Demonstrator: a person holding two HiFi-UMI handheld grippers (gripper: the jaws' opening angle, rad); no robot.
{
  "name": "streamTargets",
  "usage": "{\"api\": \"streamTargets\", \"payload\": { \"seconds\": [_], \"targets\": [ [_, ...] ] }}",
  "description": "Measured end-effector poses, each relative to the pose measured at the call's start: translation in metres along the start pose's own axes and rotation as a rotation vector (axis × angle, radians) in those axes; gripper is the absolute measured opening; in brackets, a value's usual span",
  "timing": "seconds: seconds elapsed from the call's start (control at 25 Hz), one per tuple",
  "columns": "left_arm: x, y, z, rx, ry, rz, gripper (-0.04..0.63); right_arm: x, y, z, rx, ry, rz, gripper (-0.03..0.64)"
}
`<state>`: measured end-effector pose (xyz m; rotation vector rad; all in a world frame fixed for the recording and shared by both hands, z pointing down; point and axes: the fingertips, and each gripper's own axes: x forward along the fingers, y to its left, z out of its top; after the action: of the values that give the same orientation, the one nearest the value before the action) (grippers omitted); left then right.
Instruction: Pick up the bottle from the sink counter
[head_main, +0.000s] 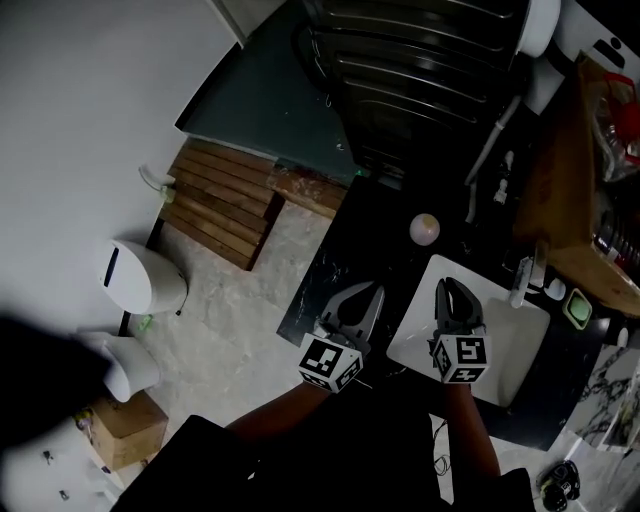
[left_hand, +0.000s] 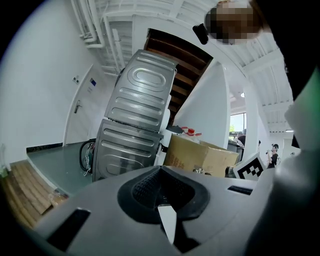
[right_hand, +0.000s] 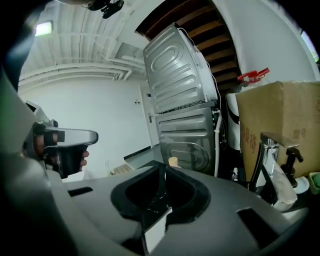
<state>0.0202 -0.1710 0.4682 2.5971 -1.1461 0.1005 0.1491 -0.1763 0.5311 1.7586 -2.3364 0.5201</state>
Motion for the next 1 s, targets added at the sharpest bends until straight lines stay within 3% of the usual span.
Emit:
{"api": "streamTargets", "payload": {
  "seconds": [0.48,0.56,0.8,1.0],
  "targets": [
    [0.032,0.015,-0.01,-0.057,0.007,0.074,0.012,0.084,-0.021,-0.003,-0.128,0.012,0.1,0.048],
    [0.036,0.019,-0.01,-0.063,0.006,0.078,0.012,0.096,-0.023,-0.006,-0.12,0.004,0.114,0.147],
    [0.039,0.03,-0.019,-0.092,0.01,0.106,0.012,0.126,-0.023,-0.024,-0.134,0.045,0.169,0.236],
    [0.039,0.039,-0.029,-0.116,0.029,0.121,0.012,0.14,-0.027,-0.027,-0.17,0.042,0.173,0.259]
  ]
}}
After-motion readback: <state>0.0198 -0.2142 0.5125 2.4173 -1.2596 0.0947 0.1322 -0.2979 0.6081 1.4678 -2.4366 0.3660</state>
